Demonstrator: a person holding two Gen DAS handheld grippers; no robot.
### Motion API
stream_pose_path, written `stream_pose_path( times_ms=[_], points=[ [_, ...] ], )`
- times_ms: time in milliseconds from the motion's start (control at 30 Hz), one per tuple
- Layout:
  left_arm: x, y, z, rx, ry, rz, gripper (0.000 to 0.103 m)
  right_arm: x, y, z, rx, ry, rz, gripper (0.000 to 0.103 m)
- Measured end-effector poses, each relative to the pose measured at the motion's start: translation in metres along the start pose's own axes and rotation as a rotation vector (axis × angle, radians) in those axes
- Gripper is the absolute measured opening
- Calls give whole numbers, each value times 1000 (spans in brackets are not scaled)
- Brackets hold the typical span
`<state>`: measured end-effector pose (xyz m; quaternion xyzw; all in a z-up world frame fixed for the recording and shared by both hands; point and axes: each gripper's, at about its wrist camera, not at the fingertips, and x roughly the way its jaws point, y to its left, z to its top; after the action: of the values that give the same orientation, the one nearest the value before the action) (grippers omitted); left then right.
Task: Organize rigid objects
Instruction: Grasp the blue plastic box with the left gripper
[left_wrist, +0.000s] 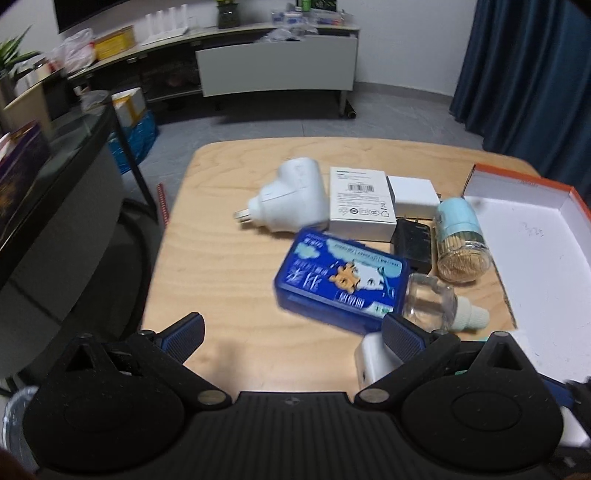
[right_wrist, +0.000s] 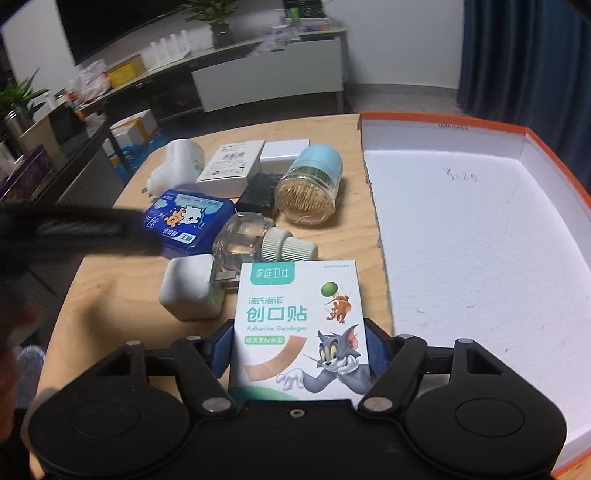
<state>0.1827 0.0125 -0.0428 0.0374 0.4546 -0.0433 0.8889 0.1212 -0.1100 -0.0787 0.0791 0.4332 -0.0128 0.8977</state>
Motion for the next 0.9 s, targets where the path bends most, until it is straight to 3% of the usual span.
stream_pose_path(
  times_ms=[267,533,633,767,900],
  points=[
    [24,-3,18,39,-28,-29,103,-25,-12,-3,-81,-56,47,84],
    [30,-8,10,48,-15,-177,103,-26,-25,-4,-66,-56,92,84],
    [36,-7,17,43,-33,-141,103,-29,-27,-2,-66,-66,91,84],
    [53,-5,16,69,21,-110,102,-34,-29,-2,-77,-82,84,84],
    [47,-1,5,85,-35,-95,95,-35,-29,-2,-68,-91,99,84]
  ],
)
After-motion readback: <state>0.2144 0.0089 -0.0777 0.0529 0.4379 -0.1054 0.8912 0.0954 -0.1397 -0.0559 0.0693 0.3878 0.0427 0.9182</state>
